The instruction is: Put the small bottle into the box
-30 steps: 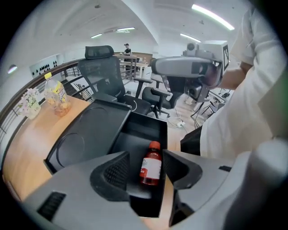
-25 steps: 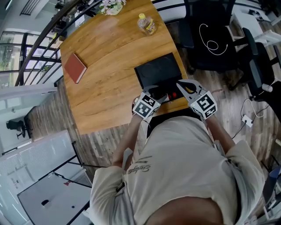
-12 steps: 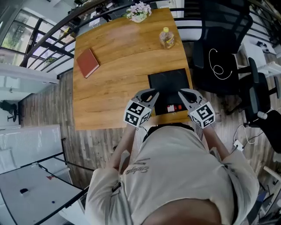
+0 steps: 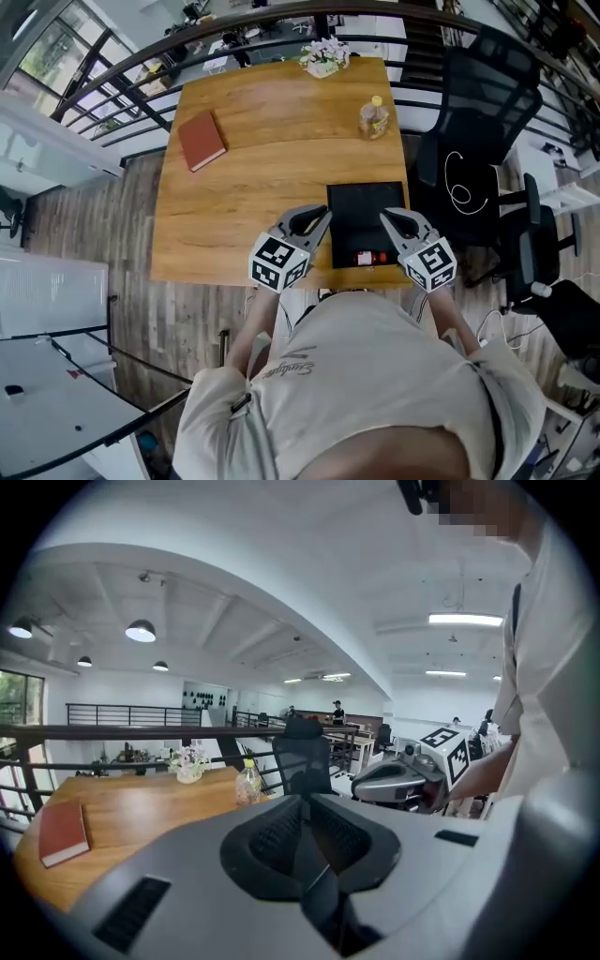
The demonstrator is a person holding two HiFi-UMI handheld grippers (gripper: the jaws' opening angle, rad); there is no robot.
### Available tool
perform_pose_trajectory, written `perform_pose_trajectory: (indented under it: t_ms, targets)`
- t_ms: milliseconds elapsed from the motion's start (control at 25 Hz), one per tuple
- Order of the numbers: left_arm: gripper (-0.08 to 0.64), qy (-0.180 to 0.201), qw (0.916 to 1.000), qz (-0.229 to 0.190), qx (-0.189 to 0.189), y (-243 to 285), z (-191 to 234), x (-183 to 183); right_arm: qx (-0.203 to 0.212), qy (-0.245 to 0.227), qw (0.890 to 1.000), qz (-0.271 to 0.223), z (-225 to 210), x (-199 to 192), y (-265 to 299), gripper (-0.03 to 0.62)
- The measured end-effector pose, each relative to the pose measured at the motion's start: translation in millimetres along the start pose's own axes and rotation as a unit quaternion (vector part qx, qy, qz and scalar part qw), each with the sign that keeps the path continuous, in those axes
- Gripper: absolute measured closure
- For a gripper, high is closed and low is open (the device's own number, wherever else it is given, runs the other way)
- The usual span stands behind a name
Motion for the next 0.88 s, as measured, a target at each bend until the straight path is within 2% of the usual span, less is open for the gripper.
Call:
perform_pose_trajectory:
  t_ms: [200,360,640,880]
  targets:
    - [0.52,0.024,0.9989,-0.037,0.014,-24.8,0.8,27.5,-0.009,-0.018,1.0,-0.009,0.8,17.9,1.9,0.598]
    - [0.52,0.038,0.9978,-0.05,0.02,-28.8,3.7,40.9,-0.019,-0.03,0.999,-0.026,-5.1,36.9,1.9,0.598]
    - [0.52,0.045,0.9966,-0.058,0.037,-28.2,12.7,52.4,-0.033,-0.062,0.995,-0.068,-7.6,82.0,-9.8,0.598]
    - [0.52,0.044,0.9925,-0.096,0.062,-37.4,20.5,71.9,-0.044,-0.076,0.992,-0.092,-6.7,104.4,-21.7,0.598]
Point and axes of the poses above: the fingertips, and each gripper's own axes: y forward along the fingers, z to its left, x out of its top, the point moved 1 cm from there along -y, backward along the fingers, and after that the axes turned 14 degrees about z, right-handed, at the moved point
